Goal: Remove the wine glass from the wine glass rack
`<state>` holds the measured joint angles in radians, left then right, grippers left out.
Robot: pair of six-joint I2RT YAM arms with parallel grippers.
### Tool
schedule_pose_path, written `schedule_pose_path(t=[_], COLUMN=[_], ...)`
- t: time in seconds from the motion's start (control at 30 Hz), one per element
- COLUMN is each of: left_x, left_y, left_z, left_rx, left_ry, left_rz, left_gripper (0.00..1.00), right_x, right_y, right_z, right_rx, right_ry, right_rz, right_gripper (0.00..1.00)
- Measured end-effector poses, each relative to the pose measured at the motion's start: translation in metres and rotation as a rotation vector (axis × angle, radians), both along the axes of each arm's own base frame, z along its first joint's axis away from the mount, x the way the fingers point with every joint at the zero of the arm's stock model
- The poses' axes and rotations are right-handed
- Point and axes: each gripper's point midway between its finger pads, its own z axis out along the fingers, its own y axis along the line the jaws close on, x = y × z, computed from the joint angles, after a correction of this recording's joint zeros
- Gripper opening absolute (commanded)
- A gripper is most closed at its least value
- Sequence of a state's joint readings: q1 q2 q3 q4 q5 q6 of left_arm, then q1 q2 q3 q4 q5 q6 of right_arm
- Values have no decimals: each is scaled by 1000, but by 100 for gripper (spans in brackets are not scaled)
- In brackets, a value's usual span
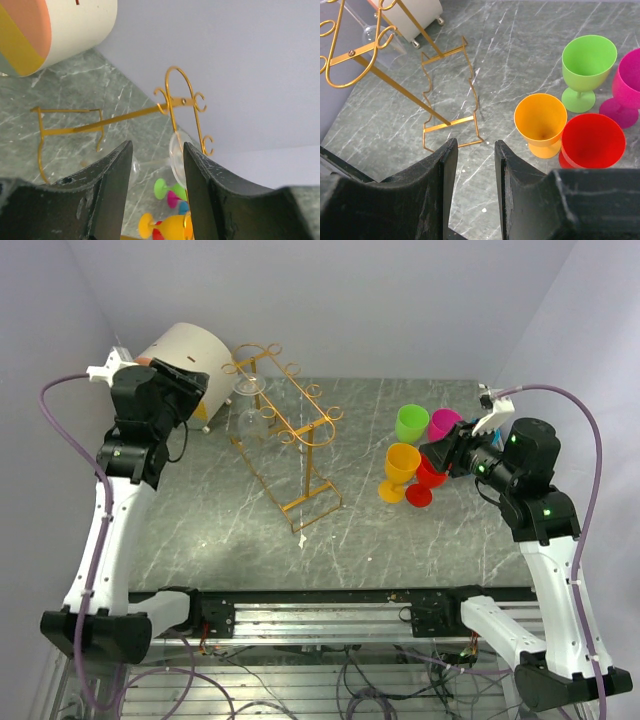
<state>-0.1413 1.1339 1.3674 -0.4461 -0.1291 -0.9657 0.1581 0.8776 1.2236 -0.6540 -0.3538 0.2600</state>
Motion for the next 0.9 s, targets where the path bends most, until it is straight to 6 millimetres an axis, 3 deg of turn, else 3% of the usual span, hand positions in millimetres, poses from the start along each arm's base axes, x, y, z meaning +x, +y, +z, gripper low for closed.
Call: schedule_pose_path(t=[0.1,0.17,0.3,0.37,0.63,0.9], left_x=[21,37,51,49,39,37], left_y=[10,10,-10,-19,-33,-36], left_z=[-15,-36,-78,-84,-37,-27], left_rx=[-90,-161,-287,-319,-322,-323], left_ry=[7,35,100,109,-50,-83], left_rz=[-36,-88,-220,-268,-381,-409], left_gripper=[52,51,51,51,52,51], right_x=[0,0,0,0,1,2], right_y=[0,0,0,0,0,1], right_z=[0,0,0,0,0,-1], right_rx=[-3,-4,-5,-5,-4,-4], right_ry=[-1,-2,-2,-3,-5,-2], right_rz=[2,3,3,3,4,9], right_gripper=[36,36,36,36,36,36])
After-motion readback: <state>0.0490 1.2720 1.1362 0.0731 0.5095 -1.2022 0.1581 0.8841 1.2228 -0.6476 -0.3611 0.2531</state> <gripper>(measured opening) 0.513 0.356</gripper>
